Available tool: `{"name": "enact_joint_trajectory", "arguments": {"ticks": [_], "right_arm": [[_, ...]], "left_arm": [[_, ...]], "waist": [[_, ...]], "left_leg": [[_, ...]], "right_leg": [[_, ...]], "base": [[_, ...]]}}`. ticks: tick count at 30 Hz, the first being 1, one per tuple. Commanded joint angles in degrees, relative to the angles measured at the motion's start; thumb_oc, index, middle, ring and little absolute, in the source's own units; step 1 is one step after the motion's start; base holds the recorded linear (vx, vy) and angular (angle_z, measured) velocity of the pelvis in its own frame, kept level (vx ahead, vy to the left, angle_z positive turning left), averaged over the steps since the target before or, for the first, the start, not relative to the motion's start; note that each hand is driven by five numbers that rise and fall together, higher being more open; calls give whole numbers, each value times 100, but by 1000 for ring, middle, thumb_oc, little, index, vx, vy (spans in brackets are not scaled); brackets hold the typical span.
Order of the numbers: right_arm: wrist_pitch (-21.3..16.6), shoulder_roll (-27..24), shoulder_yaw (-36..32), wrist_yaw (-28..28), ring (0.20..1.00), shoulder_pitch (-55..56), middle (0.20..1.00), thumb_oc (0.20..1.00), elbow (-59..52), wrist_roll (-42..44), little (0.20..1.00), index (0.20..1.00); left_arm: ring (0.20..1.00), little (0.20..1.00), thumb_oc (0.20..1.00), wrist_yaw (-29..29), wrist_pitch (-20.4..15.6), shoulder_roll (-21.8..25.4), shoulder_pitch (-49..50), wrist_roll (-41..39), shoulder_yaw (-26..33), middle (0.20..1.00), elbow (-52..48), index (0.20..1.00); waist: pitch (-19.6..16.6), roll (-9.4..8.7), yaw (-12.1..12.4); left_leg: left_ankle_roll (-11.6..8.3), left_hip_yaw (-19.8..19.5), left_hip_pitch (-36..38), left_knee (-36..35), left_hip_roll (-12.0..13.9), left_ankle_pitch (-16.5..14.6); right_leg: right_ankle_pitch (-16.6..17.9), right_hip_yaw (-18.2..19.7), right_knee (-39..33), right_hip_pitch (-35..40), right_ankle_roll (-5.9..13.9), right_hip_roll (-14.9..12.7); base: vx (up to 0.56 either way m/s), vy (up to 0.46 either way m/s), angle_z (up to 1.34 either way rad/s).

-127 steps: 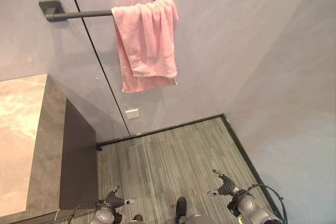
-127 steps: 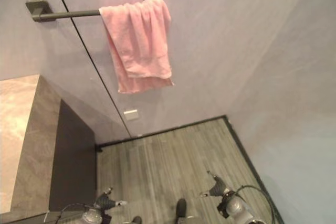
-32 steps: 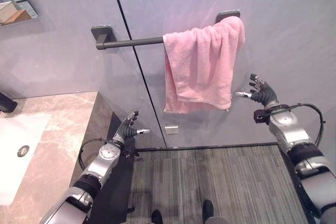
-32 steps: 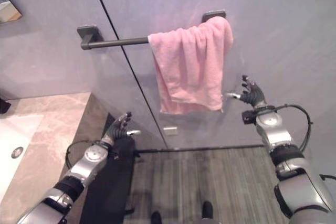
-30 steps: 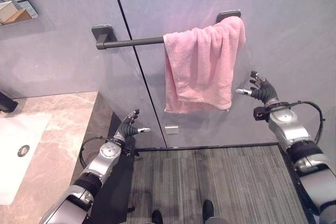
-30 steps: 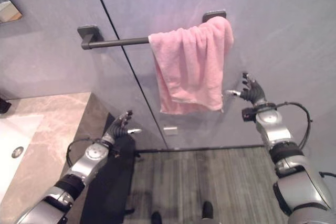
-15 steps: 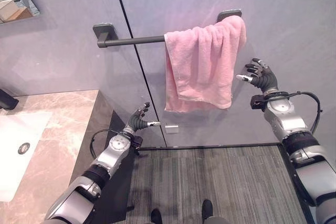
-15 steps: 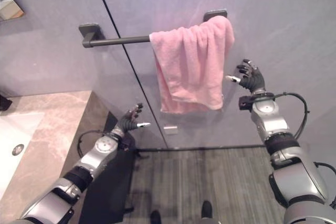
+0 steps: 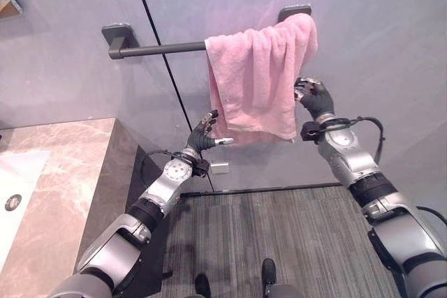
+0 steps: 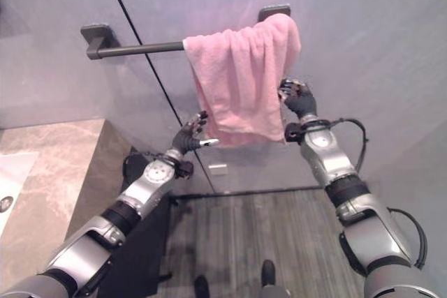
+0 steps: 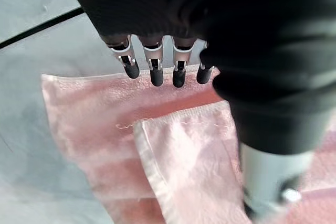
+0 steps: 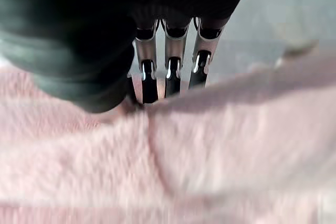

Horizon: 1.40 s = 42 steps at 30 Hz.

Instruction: Put brush and paste in cup on sink, flatten towel.

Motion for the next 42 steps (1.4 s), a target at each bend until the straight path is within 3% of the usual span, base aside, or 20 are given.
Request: {"name": "enact_joint_trajectory", "arguments": {"ticks": [1, 10, 24, 34, 35, 36, 42], "right_arm": [[-360, 194, 17, 104, 200, -558, 200, 200, -109, 222, 200, 200], [-350, 243, -99, 145, 200, -29, 200, 200, -615, 155, 200, 200], [-428, -639, -909, 674, 200, 1646, 200, 200, -3283, -884, 200, 200], [-512, -851, -1749, 674, 200, 2670, 200, 200, -4063, -2013, 200, 200], [-511, -834, -1756, 712, 200, 2723, 200, 200, -4066, -1953, 200, 200], [-498, -811, -1725, 746, 200, 2777, 200, 200, -4063, -1859, 200, 200], [-469, -647, -1419, 854, 200, 2596, 200, 200, -4204, -1511, 200, 200]], "left_arm": [[200, 200, 200, 105, -183, 69, -692, -212, -316, 200, 286, 200], [200, 200, 200, 130, -166, 140, -513, -149, -182, 200, 102, 200], [200, 200, 200, 131, -396, 999, 1013, -462, 1196, 200, -2263, 200], [200, 200, 200, -11, -351, 1048, 1677, -352, 1680, 200, -2691, 200], [925, 925, 925, -48, -329, 1048, 1667, -340, 1642, 925, -2634, 925], [1000, 1000, 1000, -59, -245, 1024, 1606, -276, 1535, 1000, -2501, 1000], [1000, 1000, 1000, -87, 33, 730, 581, -166, 733, 1000, -1383, 1000]], "waist": [[-194, -479, 75], [-232, -667, 93], [-359, -857, 205], [-386, -942, 143], [-395, -961, 140], [-405, -995, 120], [-405, -1039, 2]], "left_leg": [[-212, -134, -107, 9, 53, 392], [-163, -110, -110, 9, 36, 320], [-92, -161, 39, 9, -20, 187], [-73, -122, 41, 9, -7, 138], [-70, -115, 47, 9, -2, 133], [-65, -100, 58, 9, 7, 128], [-63, -39, 26, 9, 28, 140]], "right_leg": [[64, 368, 16, 267, 447, -356], [114, 415, -9, 227, 494, -364], [77, 346, -9, 419, 552, -433], [77, 368, -9, 380, 585, -423], [78, 374, -9, 383, 588, -421], [86, 382, -9, 382, 586, -415], [121, 452, -9, 294, 595, -386]], "base": [[0, 0, 0], [18, 17, -2], [15, 8, 0], [0, 1, 0], [0, 0, 0], [0, 0, 0], [-3, 0, -1]]}}
